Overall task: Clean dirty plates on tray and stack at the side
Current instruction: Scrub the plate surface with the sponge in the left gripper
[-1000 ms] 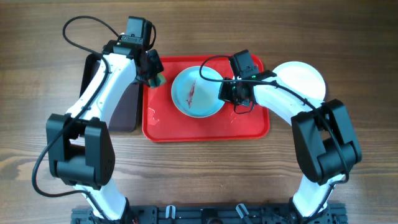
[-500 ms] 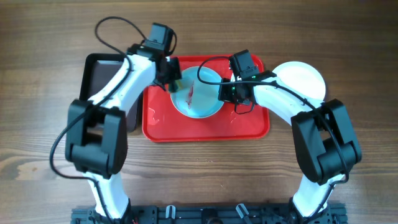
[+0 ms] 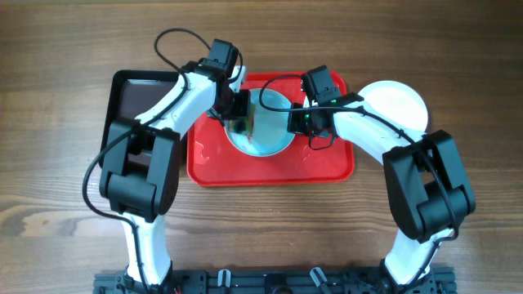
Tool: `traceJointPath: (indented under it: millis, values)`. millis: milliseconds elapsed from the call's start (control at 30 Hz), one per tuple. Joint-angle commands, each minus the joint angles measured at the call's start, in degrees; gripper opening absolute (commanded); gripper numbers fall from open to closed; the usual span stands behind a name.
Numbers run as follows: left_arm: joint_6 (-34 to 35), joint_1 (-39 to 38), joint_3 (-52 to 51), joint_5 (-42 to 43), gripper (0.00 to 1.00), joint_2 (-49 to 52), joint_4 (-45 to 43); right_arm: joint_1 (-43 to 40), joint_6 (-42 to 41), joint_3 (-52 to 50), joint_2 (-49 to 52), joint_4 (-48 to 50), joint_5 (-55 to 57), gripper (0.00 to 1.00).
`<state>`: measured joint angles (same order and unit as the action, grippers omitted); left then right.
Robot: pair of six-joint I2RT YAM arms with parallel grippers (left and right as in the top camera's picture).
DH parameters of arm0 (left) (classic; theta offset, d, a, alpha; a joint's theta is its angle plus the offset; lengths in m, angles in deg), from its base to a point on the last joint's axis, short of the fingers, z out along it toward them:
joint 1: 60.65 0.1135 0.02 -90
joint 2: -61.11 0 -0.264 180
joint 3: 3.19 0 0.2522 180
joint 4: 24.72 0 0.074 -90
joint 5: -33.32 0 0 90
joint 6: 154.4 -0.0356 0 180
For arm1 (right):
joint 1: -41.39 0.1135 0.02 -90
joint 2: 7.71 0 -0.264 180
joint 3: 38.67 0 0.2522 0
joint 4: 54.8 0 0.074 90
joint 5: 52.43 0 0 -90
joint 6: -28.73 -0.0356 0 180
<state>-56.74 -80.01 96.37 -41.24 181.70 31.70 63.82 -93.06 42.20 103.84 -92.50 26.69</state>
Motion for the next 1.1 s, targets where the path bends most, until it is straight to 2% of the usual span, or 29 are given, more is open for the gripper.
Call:
traceJointPath:
  millis: [0,267,367,467,567,600,733,800,900,1067]
  values:
    - [-6.0,-3.1,-0.4,12.1,0.04,2.8,1.8,0.2,0.7,-0.5,0.9,0.4,-1.1,0.04]
    - [-5.8,-6.3,-0.4,12.1,0.04,2.8,-0.5,0.2,0.7,-0.5,0.9,0.4,-1.2,0.04]
    - [-3.4,-6.3,-0.4,9.7,0.04,2.8,-3.7,0.2,0.7,-0.5,0.9,0.3,-1.2,0.04]
    - [1.4,-5.9,-0.4,1.2,0.04,2.8,-8.3,0.2,0.7,-0.5,0.9,0.3,-1.3,0.04]
    - [2.8,-5.9,-0.4,-6.5,0.04,2.9,-11.9,0.2,0.7,-0.5,0.9,0.3,-1.3,0.04]
    - [4.3,-5.9,-0.4,-11.8,0.04,2.9,-13.4,0.2,0.7,-0.5,0.9,0.3,-1.2,0.04]
    - [12.0,-5.9,-0.4,-26.9,0.04,2.9,-12.9,0.2,0.7,-0.5,0.9,0.3,-1.2,0.04]
    - [15.7,-5.9,-0.4,-32.0,0.04,2.9,-11.1,0.2,0.7,-0.5,0.9,0.3,-1.2,0.04]
    - [16.9,-5.8,-0.4,-32.2,0.04,2.9,-7.6,0.2,0.7,-0.5,0.9,0.3,-1.2,0.04]
    - [16.8,-5.8,-0.4,-23.5,0.04,2.9,1.4,0.2,0.5,-0.5,0.9,0.3,-1.2,0.04]
